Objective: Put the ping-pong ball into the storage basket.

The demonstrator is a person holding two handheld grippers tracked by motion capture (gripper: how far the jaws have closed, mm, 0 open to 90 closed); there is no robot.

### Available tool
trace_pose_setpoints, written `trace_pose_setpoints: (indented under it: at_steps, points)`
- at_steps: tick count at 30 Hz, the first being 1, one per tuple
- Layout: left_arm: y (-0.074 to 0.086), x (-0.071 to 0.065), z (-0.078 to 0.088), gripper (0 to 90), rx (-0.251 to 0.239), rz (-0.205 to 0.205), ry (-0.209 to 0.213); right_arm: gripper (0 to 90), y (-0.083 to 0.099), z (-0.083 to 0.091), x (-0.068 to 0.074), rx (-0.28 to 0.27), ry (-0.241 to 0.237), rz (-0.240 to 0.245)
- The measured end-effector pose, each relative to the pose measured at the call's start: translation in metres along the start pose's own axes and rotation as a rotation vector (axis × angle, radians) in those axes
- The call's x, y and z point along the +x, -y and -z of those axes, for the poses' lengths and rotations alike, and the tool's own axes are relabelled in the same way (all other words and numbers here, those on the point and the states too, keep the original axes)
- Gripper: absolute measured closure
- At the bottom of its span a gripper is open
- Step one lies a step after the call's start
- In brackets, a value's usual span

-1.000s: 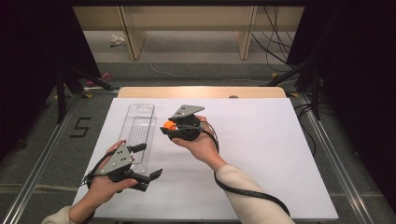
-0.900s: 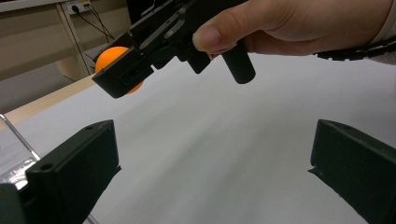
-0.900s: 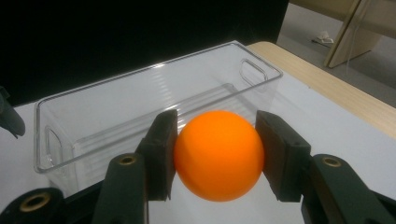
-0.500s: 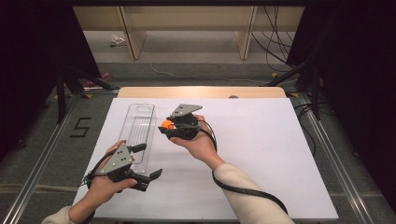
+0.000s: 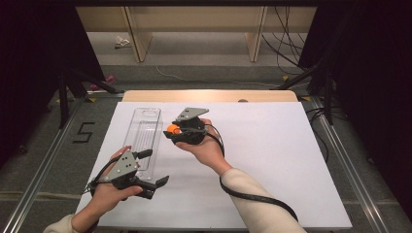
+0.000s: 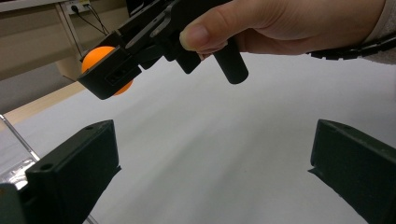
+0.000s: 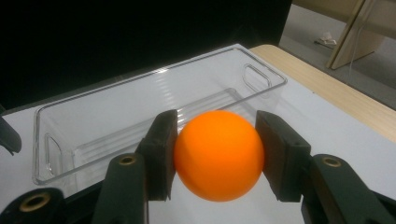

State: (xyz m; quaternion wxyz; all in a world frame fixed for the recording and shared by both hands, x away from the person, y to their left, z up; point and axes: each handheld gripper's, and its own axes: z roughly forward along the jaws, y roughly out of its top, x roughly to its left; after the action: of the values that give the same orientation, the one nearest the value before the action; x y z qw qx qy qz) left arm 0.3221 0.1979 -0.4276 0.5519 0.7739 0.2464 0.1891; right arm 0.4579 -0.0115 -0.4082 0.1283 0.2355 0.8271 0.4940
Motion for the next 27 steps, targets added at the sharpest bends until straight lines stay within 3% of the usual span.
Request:
trace_pose_setpoints:
  at_steps: [27]
  points:
    - [-0.0001, 0.0000, 0.0002, 0.4, 0.003, -0.004, 0.000, 51.6, -0.0072, -0.0091, 0.0015, 0.005, -0.011, 0.008]
